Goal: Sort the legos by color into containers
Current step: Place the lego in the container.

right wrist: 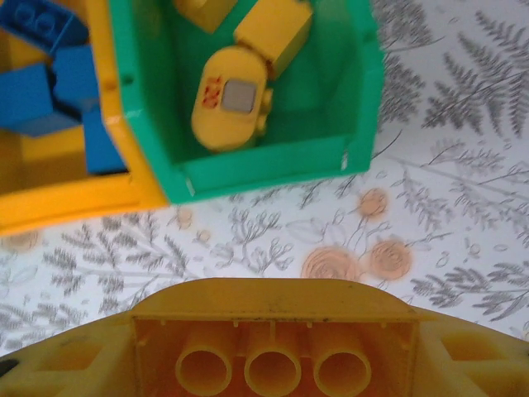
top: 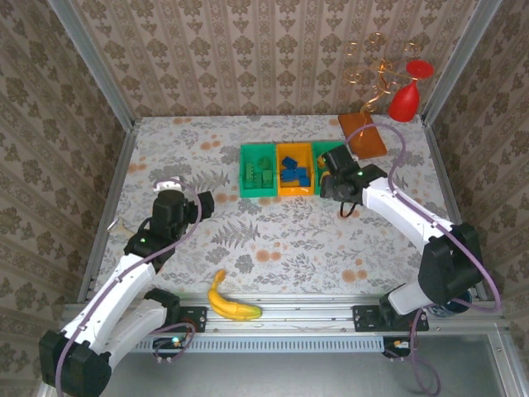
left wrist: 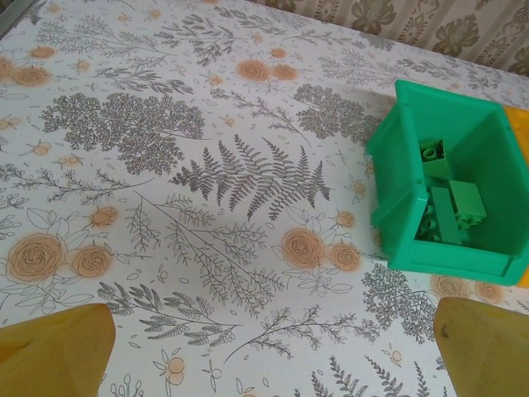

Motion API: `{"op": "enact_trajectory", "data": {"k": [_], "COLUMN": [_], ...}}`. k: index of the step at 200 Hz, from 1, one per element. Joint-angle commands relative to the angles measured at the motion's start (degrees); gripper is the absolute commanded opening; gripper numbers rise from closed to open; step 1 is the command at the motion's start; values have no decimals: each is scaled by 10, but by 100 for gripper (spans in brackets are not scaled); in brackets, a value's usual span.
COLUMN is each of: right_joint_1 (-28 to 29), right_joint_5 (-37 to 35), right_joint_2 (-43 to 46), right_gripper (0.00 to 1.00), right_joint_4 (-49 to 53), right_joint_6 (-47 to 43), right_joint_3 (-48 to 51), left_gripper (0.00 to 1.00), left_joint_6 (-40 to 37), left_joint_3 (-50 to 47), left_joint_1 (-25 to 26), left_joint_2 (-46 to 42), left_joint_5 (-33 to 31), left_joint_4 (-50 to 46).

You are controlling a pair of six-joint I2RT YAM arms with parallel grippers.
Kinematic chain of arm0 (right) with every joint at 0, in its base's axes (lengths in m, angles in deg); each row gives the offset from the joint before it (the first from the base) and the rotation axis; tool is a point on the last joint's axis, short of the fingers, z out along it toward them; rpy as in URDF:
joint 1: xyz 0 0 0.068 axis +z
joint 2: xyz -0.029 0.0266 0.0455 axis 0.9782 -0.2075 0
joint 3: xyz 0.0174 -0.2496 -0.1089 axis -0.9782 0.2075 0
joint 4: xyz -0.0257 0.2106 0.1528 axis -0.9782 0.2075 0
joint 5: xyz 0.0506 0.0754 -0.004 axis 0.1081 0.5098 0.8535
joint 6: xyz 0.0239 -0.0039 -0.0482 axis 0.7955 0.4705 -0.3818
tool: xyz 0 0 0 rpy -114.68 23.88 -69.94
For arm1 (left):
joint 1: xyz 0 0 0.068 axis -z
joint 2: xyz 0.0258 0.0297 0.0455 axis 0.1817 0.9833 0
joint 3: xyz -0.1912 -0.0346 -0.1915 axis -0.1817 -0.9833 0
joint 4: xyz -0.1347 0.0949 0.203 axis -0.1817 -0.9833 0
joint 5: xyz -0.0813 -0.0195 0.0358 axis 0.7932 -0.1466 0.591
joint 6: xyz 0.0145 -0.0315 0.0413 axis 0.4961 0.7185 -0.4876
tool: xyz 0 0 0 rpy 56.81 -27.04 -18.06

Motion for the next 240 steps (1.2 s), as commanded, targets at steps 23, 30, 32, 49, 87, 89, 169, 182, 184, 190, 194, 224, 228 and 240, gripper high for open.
{"op": "enact_trajectory", "data": {"k": [23,30,32,49,87,89,169,182,184,190,194,224,228,240], "right_joint_1": [-36,-41,-41,-48,-51,-52,-78,-80,-81,-81,-81,-82,-81,-81], "right_joint_5": [-6,-3,-2,2,2,2,-12,-13,-13,-12,-12,-12,-13,-11], "right_joint_2": [-43,-57,-62,-104,-203,-208,-310,-308,-307,-305,-304,-282,-277,-257], "right_gripper": [38,38,38,38,38,38,67,77,78,81,83,89,89,90], "right_joint_4": [10,8,8,6,11,12,37,35,35,35,35,37,38,37], "right_joint_6": [-46,-50,-51,-59,-75,-75,-85,-86,-87,-88,-88,-97,-97,-98], "right_joint_3": [-80,-94,-98,-135,-225,-230,-335,-331,-331,-329,-328,-317,-315,-302], "left_gripper": [100,100,100,100,100,100,100,100,100,100,100,100,100,100], "left_joint_6": [-2,-2,-2,-2,-1,-1,-7,-10,-10,-11,-12,-18,-19,-22], "left_joint_3": [0,-2,-2,-1,-1,-1,10,16,17,19,21,28,29,32], "left_joint_1": [-5,-5,-5,-5,-7,-7,-8,-9,-9,-9,-9,-11,-11,-13], "left_joint_2": [-12,-12,-12,-11,-10,-10,-13,-13,-13,-13,-13,-13,-14,-15], "left_joint_5": [-1,1,1,1,1,1,4,-2,-2,-5,-7,-13,-14,-19], "left_joint_4": [-18,-17,-17,-18,-22,-23,-53,-60,-60,-63,-63,-65,-66,-70]}}
